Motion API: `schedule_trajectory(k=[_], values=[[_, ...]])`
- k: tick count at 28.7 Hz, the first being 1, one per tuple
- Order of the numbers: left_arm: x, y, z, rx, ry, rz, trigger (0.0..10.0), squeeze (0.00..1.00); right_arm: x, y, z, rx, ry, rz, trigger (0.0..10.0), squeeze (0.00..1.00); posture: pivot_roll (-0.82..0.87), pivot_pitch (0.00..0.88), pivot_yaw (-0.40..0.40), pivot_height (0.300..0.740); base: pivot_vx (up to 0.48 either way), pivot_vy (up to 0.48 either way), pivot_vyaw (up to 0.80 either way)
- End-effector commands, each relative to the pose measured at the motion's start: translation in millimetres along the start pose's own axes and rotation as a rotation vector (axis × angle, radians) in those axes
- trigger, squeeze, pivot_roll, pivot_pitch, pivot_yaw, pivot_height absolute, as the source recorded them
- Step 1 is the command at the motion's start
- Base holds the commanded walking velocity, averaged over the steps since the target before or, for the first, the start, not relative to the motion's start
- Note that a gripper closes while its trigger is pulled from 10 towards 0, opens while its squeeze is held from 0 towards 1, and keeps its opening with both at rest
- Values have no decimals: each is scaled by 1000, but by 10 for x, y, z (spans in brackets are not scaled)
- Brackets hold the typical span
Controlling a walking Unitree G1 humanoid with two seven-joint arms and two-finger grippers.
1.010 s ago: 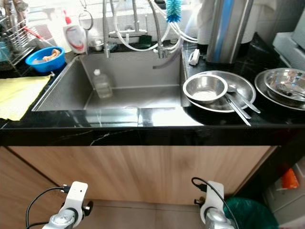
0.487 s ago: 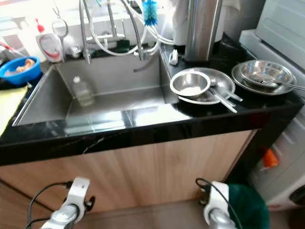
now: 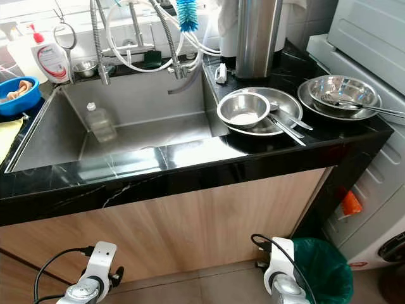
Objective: Kitchen organization
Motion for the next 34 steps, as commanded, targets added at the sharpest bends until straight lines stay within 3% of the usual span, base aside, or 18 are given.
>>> schedule_trajectory(k=[1,11,18,27,29,34], values=[[-9,17,-42,14,11,0,10000,0,3,50,35,-50,-20,28,10000,0,-200,0,125,740,0,0,0],[0,49,122,-28,-76,7,10000,0,0,39,87,-54,-47,63,10000,0,-206,0,98,740,0,0,0],[-25,180,369,-83,-222,30,10000,0,-8,16,160,-79,-97,69,10000,0,-212,0,95,740,0,0,0],[-75,275,358,-104,-270,55,10000,0,-15,-12,153,-55,-108,50,10000,0,-207,0,101,740,0,0,0],[-114,369,341,-101,-292,78,10000,0,-16,-30,163,-98,-112,35,10000,0,-189,0,95,740,0,0,0],[-191,473,287,-71,-325,96,10000,0,-22,-38,160,-88,-123,31,10000,0,-184,0,98,740,0,0,0]])
Point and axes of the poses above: a point about 5 cm out from each wrist's last joint towards the gripper, its own x axis pointing out of the wrist towards the gripper, its own z axis along the axis of the wrist's last joint, y = z × x, the point moved 4 cm from there along x, pointing out of the wrist towards the gripper, and after that the axes turned 1 degree about -x, right-handed, at the moved point
